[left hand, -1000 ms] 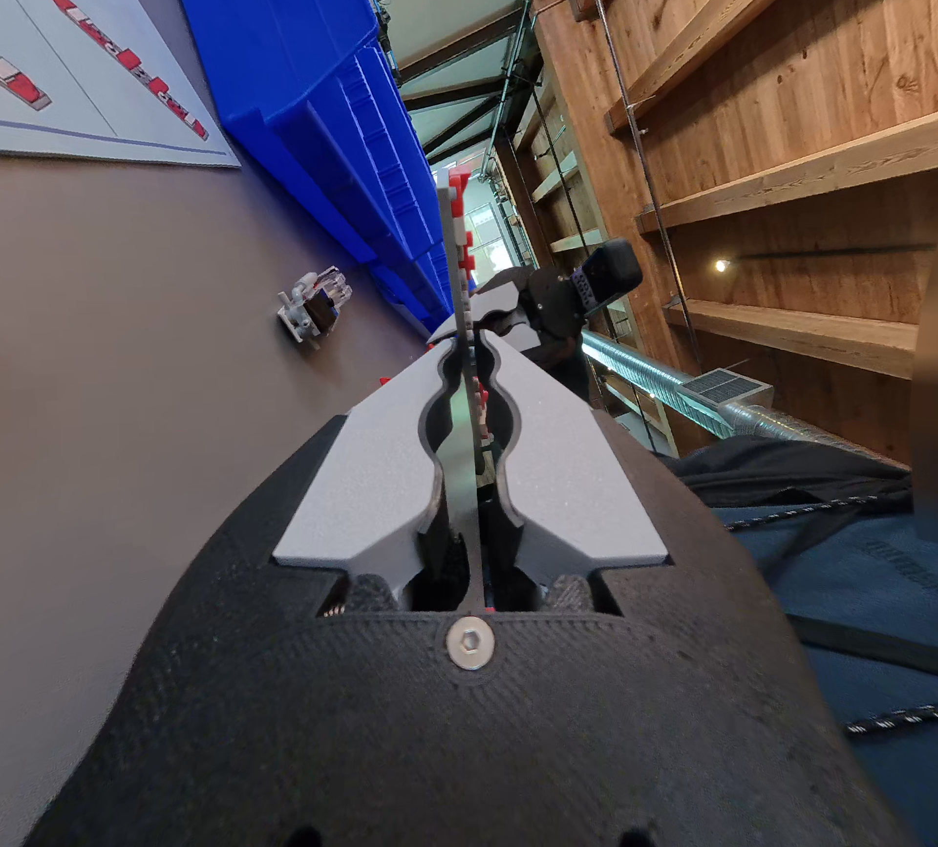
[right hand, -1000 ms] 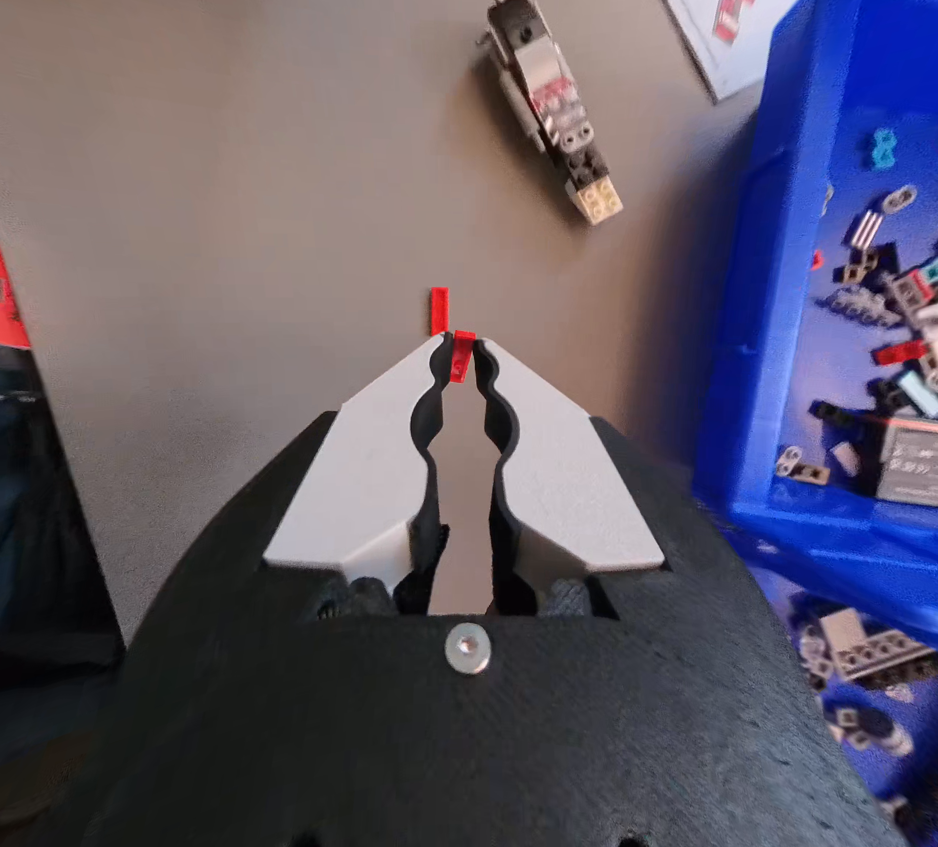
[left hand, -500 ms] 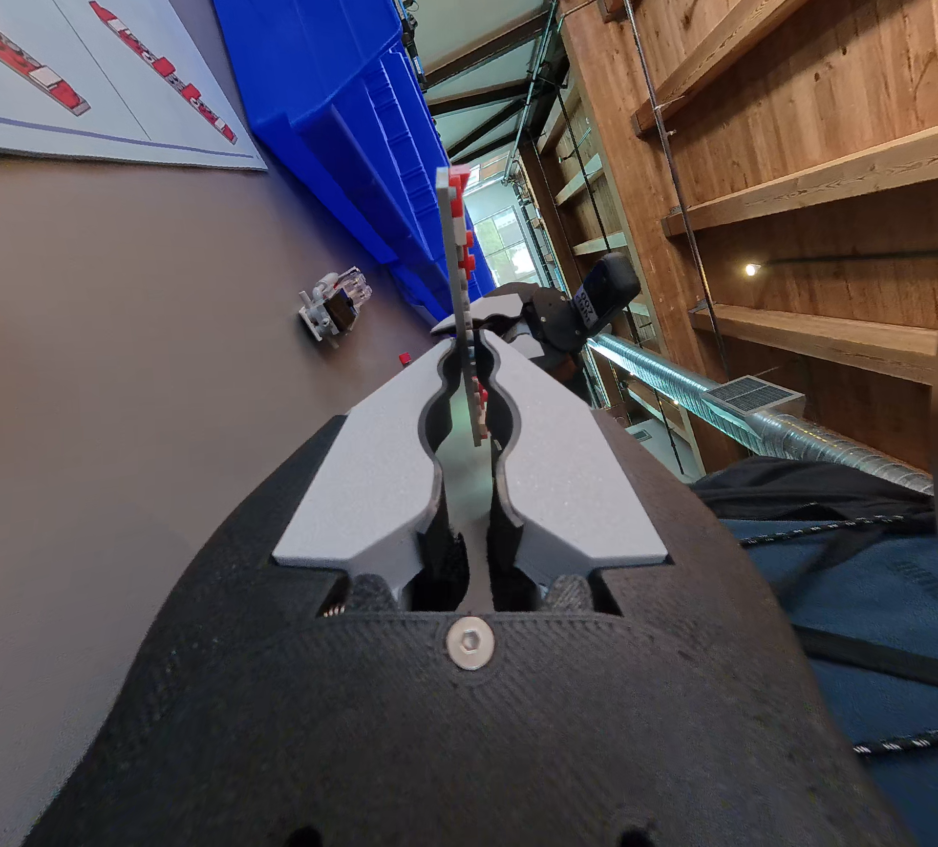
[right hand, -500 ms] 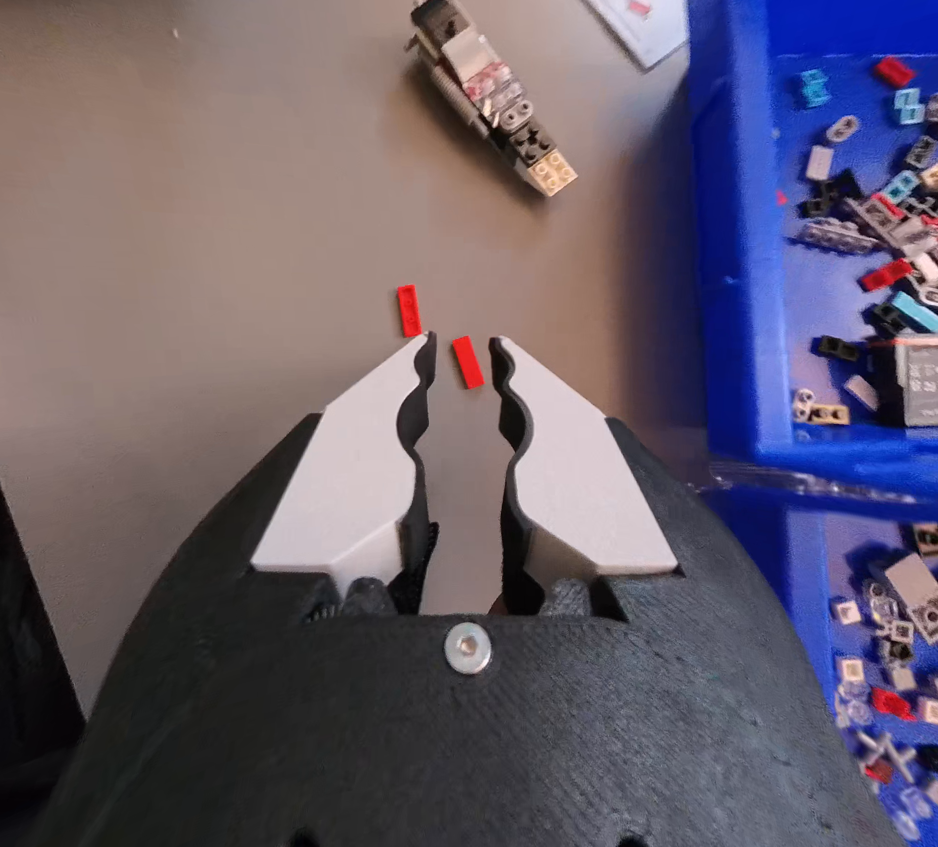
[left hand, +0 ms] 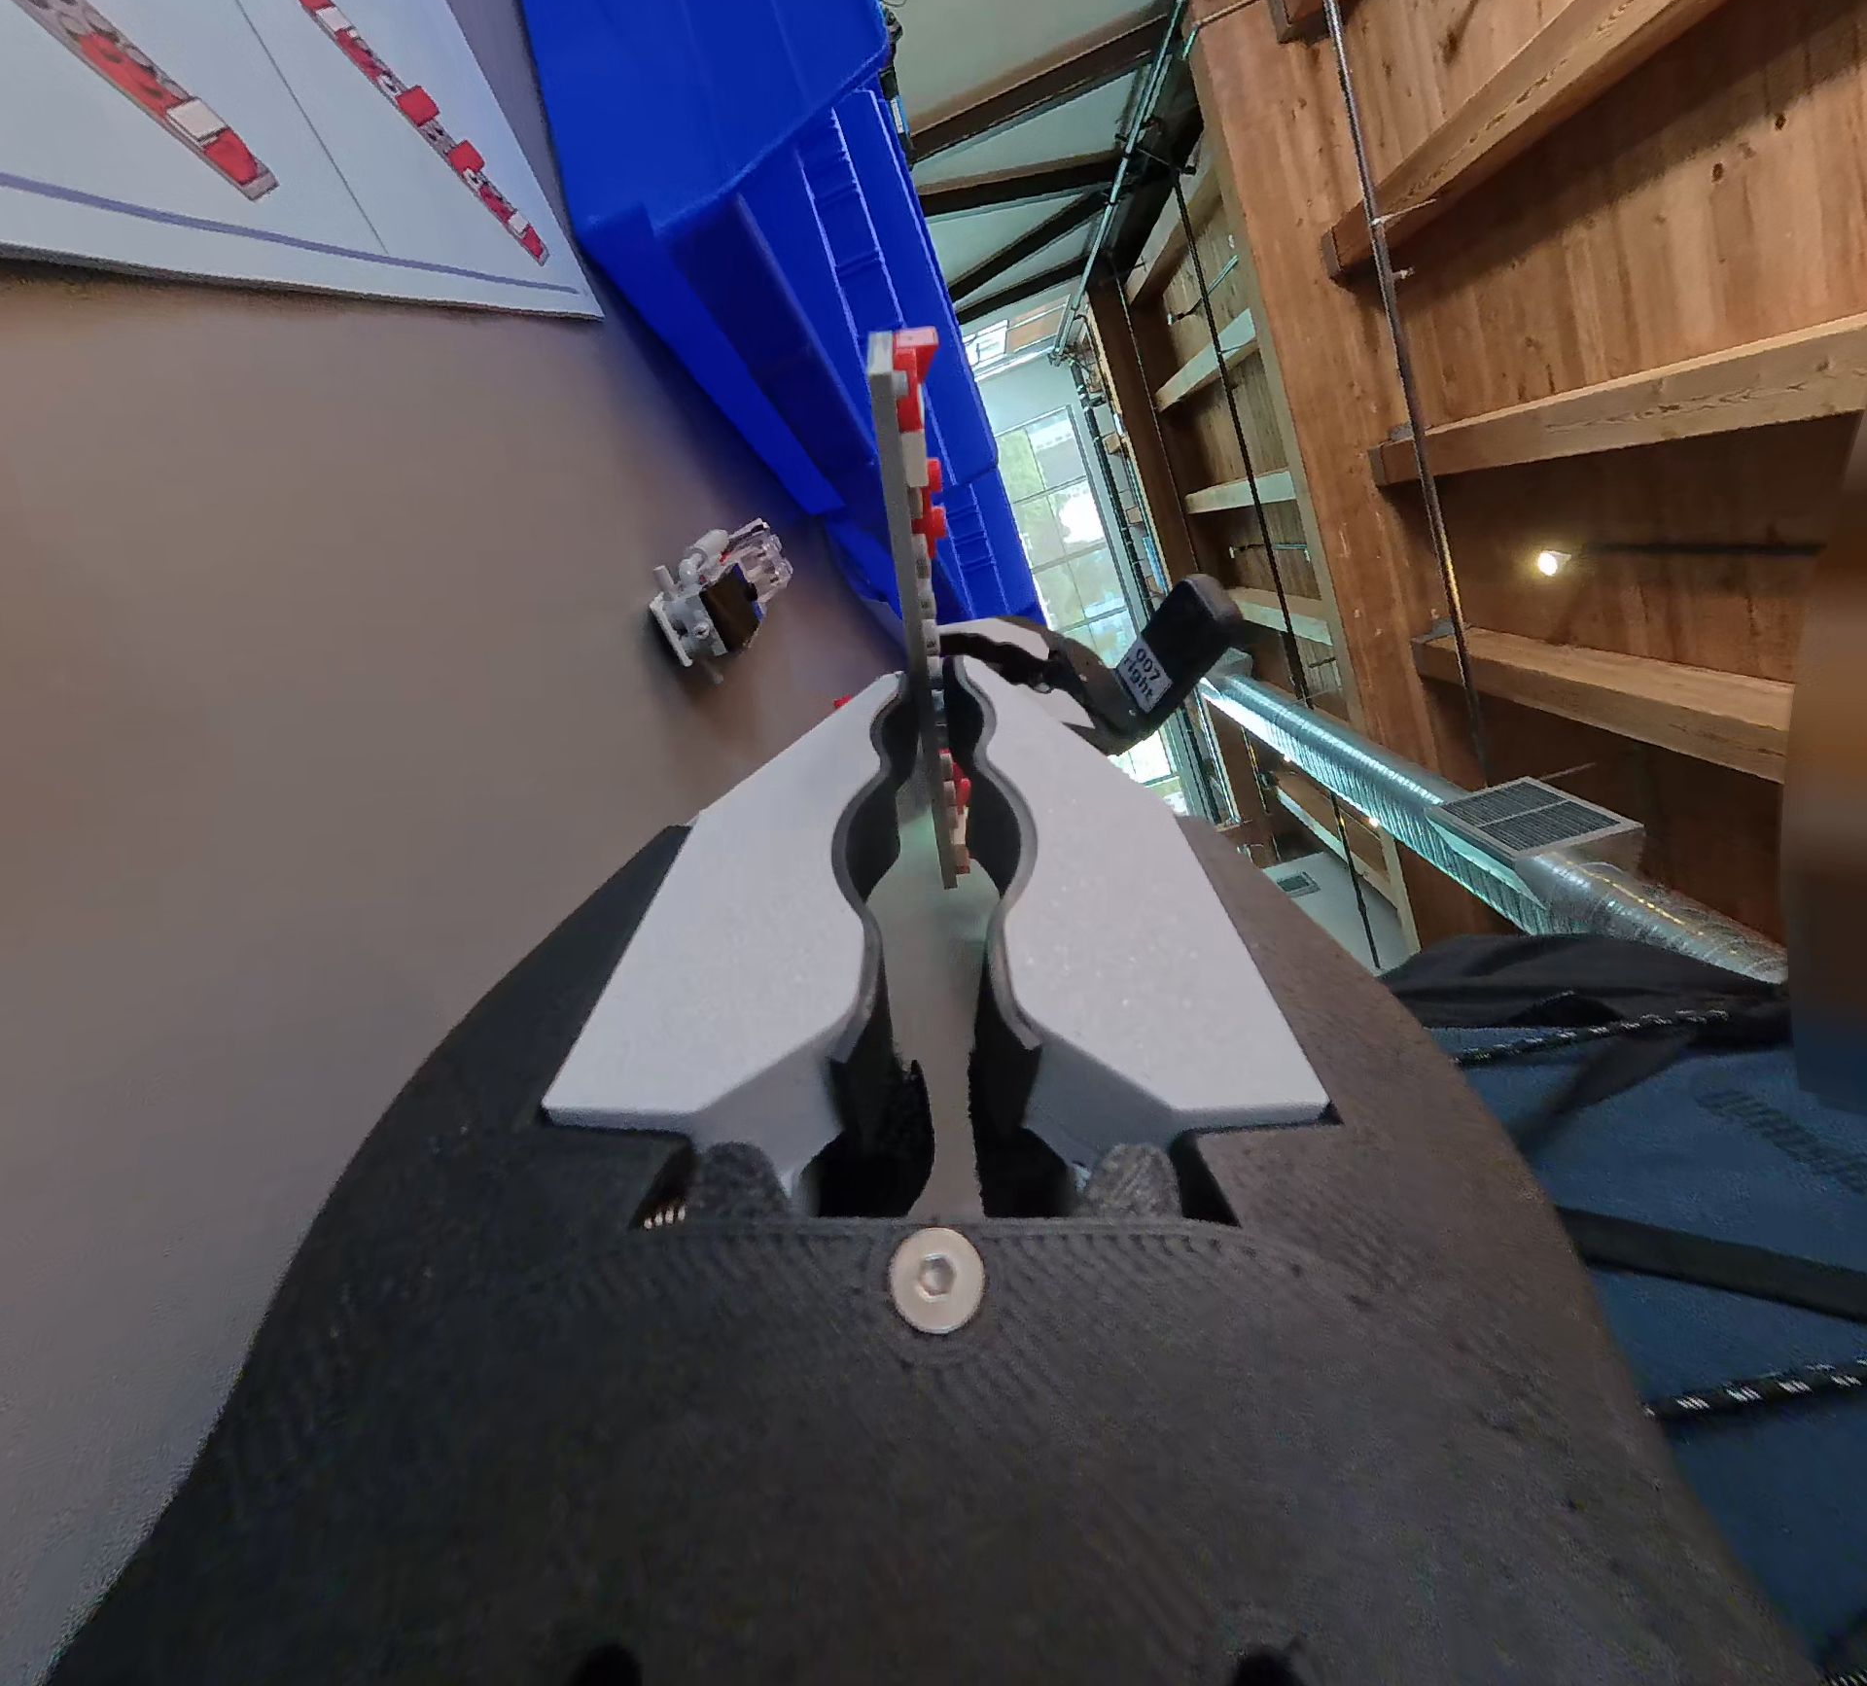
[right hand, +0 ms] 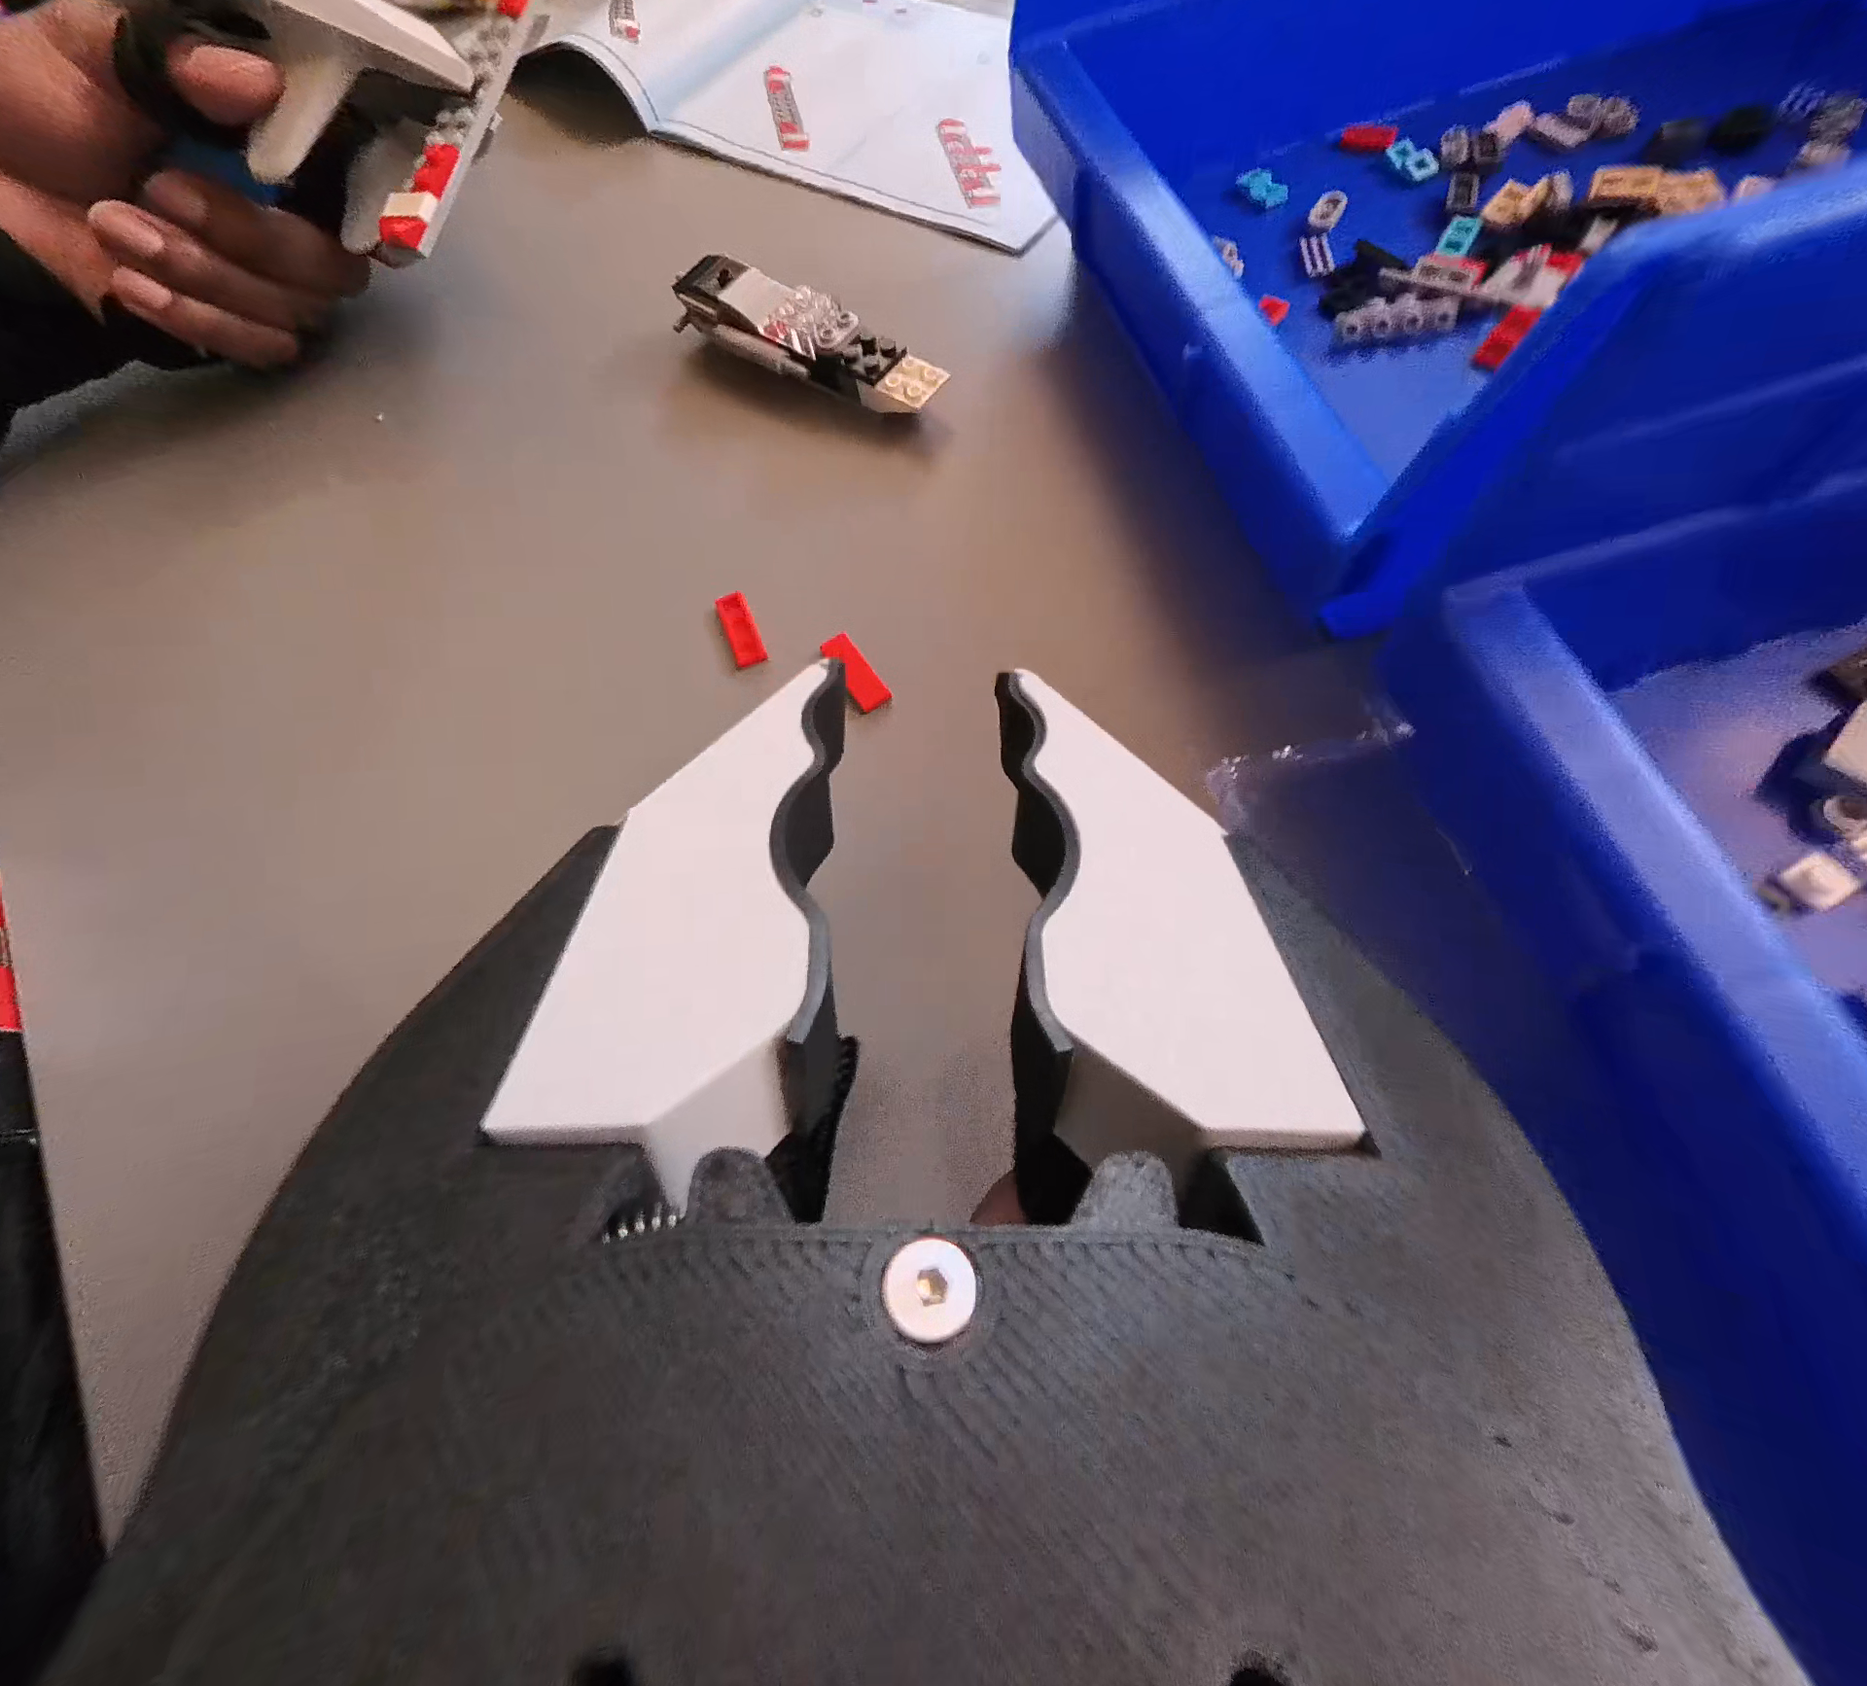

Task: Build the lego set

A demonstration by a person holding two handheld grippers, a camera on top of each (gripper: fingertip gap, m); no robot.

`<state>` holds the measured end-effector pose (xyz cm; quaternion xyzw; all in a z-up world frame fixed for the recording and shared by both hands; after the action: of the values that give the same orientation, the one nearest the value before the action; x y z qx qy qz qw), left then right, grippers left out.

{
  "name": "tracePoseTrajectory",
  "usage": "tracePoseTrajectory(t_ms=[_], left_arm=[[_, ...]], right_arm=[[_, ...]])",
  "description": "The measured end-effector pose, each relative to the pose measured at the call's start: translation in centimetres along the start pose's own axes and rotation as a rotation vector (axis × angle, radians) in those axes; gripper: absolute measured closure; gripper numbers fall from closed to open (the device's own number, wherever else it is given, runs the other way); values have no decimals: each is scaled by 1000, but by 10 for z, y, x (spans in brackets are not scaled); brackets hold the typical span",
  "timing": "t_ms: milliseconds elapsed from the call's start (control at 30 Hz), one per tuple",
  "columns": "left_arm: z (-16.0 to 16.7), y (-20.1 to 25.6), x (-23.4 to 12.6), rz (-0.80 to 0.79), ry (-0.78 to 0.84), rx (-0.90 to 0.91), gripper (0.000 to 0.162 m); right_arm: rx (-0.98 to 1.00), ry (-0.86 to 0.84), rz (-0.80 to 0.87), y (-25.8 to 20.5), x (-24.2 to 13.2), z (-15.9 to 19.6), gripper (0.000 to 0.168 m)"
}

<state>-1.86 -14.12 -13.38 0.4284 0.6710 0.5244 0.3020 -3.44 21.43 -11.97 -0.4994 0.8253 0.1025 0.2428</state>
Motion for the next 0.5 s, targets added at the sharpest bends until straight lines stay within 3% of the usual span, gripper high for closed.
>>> tracePoseTrajectory(t_ms=[500], left_arm=[[-2, -5, 3, -50, 11, -28, 158]], right_arm=[[46, -3, -55, 3, 2, 6, 135]])
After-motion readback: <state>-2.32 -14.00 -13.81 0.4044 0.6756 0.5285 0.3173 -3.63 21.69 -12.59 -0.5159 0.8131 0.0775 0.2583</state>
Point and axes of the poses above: each gripper's, where its closed fingertips meet, x out along the fingers, z out of its underside, y = z × x across the jaws, the point moved 8 cm from there along -x, back along the fingers, and after that the axes turned 5 degrees about -x, right-handed, at the moved point
